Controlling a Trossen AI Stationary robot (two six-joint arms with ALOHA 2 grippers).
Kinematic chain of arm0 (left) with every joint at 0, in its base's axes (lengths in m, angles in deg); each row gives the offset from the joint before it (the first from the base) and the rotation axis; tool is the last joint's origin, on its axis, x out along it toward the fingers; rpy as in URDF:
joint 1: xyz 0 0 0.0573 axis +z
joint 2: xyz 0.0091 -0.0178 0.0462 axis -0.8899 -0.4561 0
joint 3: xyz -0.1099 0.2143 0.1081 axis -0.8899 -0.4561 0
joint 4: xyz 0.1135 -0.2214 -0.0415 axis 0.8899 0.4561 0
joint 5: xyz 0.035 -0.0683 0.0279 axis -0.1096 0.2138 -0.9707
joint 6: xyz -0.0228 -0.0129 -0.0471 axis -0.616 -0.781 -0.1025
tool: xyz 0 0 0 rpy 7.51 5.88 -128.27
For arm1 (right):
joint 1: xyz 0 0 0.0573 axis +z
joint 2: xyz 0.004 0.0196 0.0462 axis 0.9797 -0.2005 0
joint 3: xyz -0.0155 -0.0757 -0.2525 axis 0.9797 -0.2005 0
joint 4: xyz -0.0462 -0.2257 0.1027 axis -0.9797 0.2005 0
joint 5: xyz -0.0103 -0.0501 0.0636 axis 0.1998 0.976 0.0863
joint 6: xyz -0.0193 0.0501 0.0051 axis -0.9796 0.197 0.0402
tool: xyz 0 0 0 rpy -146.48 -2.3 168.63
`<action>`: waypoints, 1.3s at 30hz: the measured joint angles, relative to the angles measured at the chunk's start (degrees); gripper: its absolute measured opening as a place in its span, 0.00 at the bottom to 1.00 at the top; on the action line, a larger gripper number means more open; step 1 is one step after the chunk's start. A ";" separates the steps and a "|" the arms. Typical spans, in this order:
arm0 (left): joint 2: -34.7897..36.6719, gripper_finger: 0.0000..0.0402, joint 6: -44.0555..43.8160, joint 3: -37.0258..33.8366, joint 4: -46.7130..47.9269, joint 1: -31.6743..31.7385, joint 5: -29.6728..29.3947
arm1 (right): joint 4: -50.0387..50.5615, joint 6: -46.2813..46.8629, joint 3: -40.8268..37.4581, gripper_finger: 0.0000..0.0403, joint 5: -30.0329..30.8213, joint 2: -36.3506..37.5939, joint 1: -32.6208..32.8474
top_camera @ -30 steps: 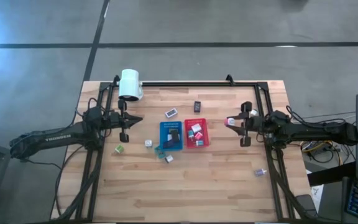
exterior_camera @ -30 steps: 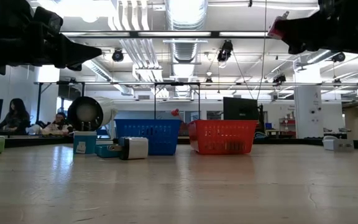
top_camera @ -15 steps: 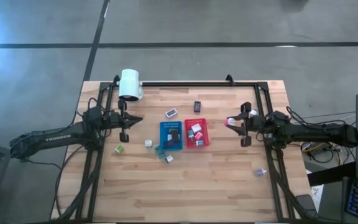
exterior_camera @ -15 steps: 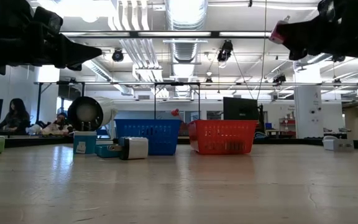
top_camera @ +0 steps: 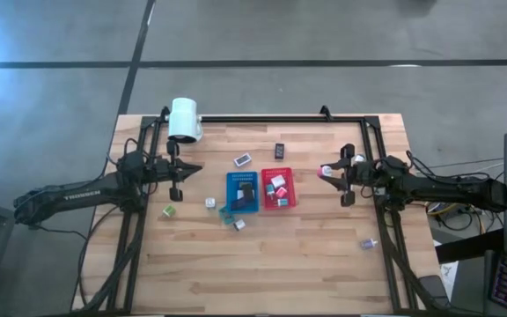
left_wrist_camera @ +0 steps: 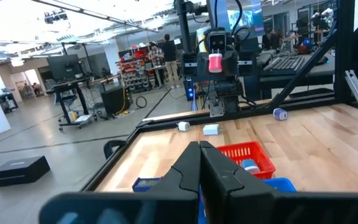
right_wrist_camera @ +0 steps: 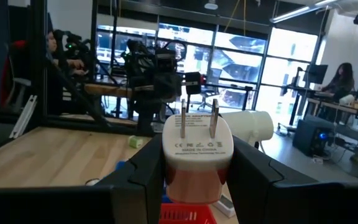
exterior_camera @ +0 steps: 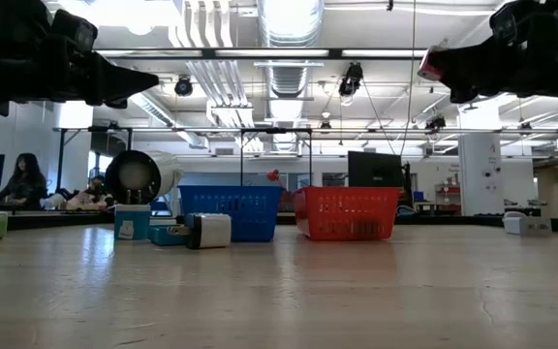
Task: Pick & Place Office items
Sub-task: Put the pink adaptor into the red bin
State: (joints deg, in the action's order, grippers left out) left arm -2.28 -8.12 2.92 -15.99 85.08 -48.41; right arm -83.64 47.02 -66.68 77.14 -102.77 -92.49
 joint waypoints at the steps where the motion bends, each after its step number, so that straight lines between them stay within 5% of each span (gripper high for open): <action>1: 0.00 0.01 0.01 -0.03 0.00 0.00 0.00 | 0.02 -0.02 0.00 0.32 0.00 0.00 0.01; 31: -0.04 0.01 1.27 1.11 -2.82 0.00 0.04 | 0.69 1.95 0.03 0.32 2.02 -0.07 0.01; 39: -0.04 0.01 0.33 1.09 -2.82 0.00 0.04 | 9.27 4.36 6.39 0.32 6.38 -7.40 0.72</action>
State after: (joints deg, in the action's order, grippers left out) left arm -2.33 -7.79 4.01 -18.81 85.08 -48.37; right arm -74.37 51.38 -60.29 83.53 -110.17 -91.77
